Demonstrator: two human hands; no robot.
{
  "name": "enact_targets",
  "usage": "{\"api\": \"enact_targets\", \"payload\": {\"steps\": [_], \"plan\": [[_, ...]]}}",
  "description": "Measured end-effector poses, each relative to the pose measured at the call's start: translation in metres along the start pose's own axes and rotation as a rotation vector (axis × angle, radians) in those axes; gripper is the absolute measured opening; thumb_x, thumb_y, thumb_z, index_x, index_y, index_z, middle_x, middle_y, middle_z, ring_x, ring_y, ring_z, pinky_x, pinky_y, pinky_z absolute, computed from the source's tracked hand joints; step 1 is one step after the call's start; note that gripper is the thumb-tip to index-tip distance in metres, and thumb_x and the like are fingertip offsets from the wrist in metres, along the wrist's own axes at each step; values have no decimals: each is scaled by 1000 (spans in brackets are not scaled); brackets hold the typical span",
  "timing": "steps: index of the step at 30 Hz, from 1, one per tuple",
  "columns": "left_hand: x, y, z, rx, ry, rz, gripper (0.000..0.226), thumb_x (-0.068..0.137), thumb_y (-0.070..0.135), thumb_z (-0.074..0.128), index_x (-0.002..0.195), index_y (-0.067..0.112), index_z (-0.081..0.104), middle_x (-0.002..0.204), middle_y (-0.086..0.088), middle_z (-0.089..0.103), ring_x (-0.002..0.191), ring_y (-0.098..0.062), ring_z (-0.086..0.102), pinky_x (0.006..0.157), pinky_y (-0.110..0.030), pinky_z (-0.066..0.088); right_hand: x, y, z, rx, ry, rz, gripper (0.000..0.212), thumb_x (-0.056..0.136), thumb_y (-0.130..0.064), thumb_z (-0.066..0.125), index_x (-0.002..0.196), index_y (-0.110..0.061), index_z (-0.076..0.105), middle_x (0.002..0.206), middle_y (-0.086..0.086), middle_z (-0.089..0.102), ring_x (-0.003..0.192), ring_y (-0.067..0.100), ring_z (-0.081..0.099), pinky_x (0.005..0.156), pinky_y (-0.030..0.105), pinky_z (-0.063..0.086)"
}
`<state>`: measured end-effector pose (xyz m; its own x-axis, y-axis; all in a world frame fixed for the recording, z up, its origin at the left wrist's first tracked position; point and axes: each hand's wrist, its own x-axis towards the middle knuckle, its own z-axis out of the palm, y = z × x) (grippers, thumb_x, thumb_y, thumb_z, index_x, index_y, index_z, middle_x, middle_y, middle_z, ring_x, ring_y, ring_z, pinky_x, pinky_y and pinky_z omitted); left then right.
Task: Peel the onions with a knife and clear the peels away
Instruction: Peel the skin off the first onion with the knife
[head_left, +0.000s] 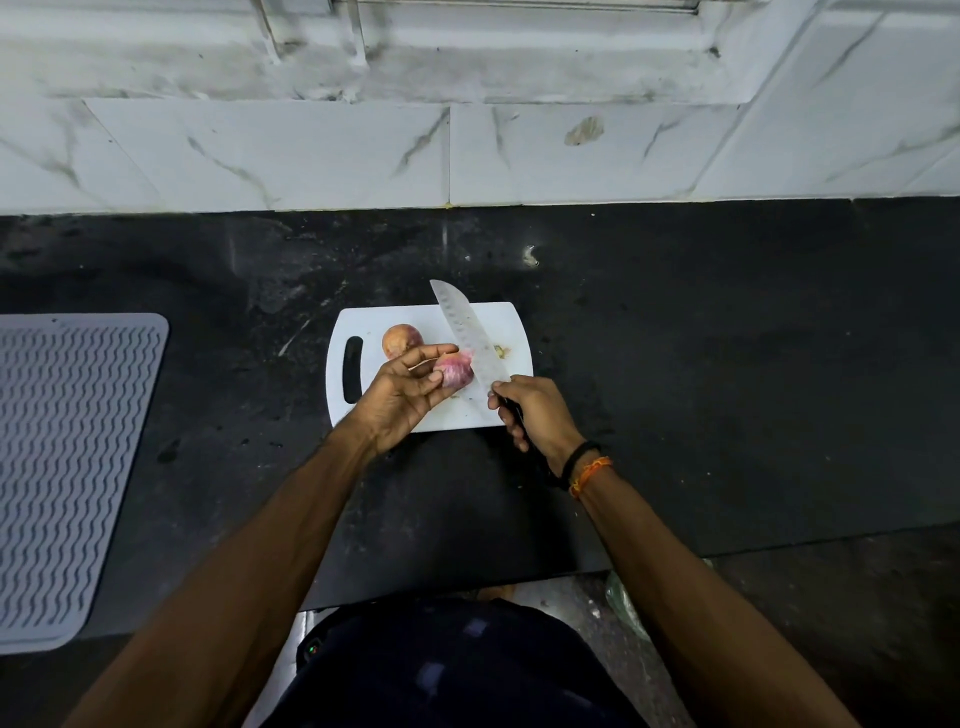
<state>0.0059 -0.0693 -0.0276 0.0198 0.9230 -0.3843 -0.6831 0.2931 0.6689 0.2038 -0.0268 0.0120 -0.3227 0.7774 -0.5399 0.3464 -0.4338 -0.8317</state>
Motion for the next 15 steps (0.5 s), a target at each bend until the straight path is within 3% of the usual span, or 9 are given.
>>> {"api": "enact_targets", "payload": {"steps": [3, 6, 9, 15], "plan": [[0, 1, 1, 30, -13, -11, 44, 88, -22, 43, 118, 0, 66, 126, -18, 67, 119, -34, 64, 104, -44, 51, 5, -4, 1, -84, 48, -30, 40, 96, -40, 57, 70, -10, 65, 53, -1, 51, 44, 14, 41, 40, 25, 32], [-1, 0, 2, 60, -24, -15, 42, 89, -22, 42, 120, -2, 63, 126, -20, 66, 117, -38, 64, 98, -45, 56, 14, -4, 3, -343, 153, -121, 62, 87, -71, 54, 63, -15, 66, 50, -12, 60, 52, 9, 55, 55, 28, 48], [-1, -2, 2, 49, -20, -19, 38, 89, -19, 47, 122, -5, 60, 131, -26, 59, 120, -48, 59, 97, -53, 55, 24, -2, 5, -543, 238, -176, 87, 70, -95, 38, 62, -13, 66, 63, -1, 69, 63, 17, 65, 72, 39, 56], [2, -5, 7, 62, 104, 3, 28, 90, -18, 50, 112, -6, 63, 119, -25, 62, 109, -44, 65, 88, -48, 59, 31, -2, 3, -654, 255, -256, 74, 77, -85, 49, 49, -16, 47, 54, 1, 55, 64, 24, 58, 66, 40, 51]]}}
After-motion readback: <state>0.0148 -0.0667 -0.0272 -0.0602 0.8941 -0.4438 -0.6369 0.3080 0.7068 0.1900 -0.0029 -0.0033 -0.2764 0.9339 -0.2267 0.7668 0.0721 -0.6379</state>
